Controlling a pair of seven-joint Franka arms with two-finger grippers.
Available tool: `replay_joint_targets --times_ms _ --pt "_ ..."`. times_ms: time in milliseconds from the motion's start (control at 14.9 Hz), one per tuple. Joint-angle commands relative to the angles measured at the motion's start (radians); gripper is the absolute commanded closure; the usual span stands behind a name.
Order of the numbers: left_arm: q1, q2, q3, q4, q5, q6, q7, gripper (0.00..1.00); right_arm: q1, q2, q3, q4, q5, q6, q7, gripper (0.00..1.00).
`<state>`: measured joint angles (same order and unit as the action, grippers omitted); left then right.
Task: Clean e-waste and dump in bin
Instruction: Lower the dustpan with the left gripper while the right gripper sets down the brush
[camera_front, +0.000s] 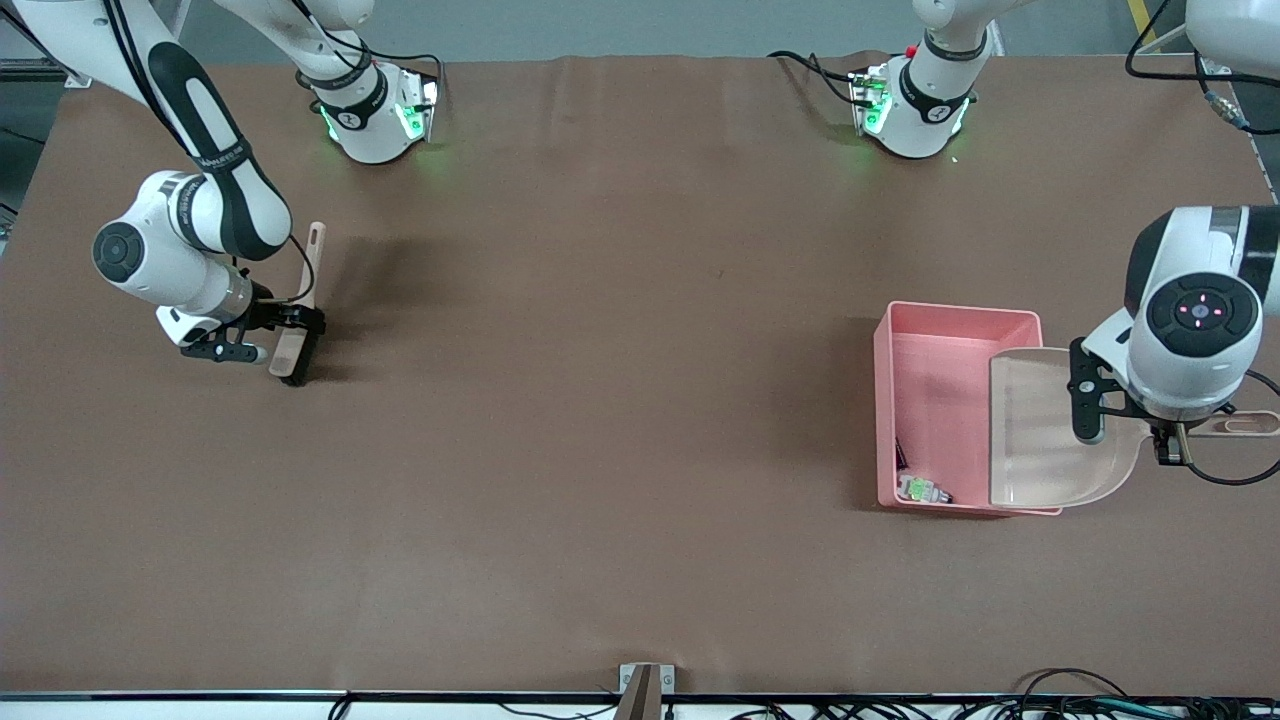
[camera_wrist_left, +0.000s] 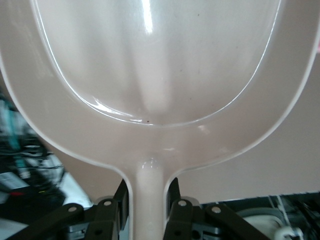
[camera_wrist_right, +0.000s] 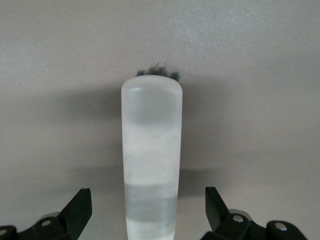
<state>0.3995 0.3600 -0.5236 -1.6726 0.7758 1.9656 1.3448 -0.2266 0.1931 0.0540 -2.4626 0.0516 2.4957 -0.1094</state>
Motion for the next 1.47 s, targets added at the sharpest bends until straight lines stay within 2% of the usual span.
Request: replay_joint_targets --times_ms 0,201,335,536,804,939,1073,1207,1408 --pt "0.001 -0.029 -0.061 0.053 -0.087 -0.024 -0.006 0.98 -0.011 -0.017 0.017 0.077 -0.004 -0.146 0.010 0.00" --pt "-0.021 -0.012 -0.139 0.080 -0.137 -0.024 -0.100 0.98 -0.005 -0.046 0.017 0.218 -0.006 -0.364 0.004 0.00" --pt "-0.069 0.023 -0.164 0.082 -0.165 -0.022 -0.203 0.98 0.009 -0.083 0.017 0.325 -0.006 -0.530 0.007 0.00" --pt "-0.187 0.101 -0.164 0.097 -0.168 -0.019 -0.376 0.98 0.046 -0.087 0.017 0.555 -0.016 -0.811 0.059 0.00" --pt "-0.313 0.238 -0.164 0.143 -0.168 -0.017 -0.574 0.98 0.088 -0.087 0.017 0.845 -0.021 -1.049 0.105 0.00" --pt "-0.361 0.295 -0.164 0.146 -0.165 -0.010 -0.646 0.98 0.090 -0.089 0.015 0.962 -0.019 -1.122 0.111 0.00" --pt "-0.405 0.332 -0.161 0.148 -0.159 -0.005 -0.677 0.98 0.092 -0.104 0.015 1.025 -0.019 -1.149 0.112 0.00" --pt "-0.424 0.352 -0.159 0.148 -0.158 0.004 -0.676 0.98 0.110 -0.158 0.017 1.045 -0.056 -1.137 0.114 0.00" --pt "-0.436 0.369 -0.156 0.146 -0.145 0.007 -0.668 0.98 0.112 -0.165 0.017 1.073 -0.061 -1.124 0.103 0.00"
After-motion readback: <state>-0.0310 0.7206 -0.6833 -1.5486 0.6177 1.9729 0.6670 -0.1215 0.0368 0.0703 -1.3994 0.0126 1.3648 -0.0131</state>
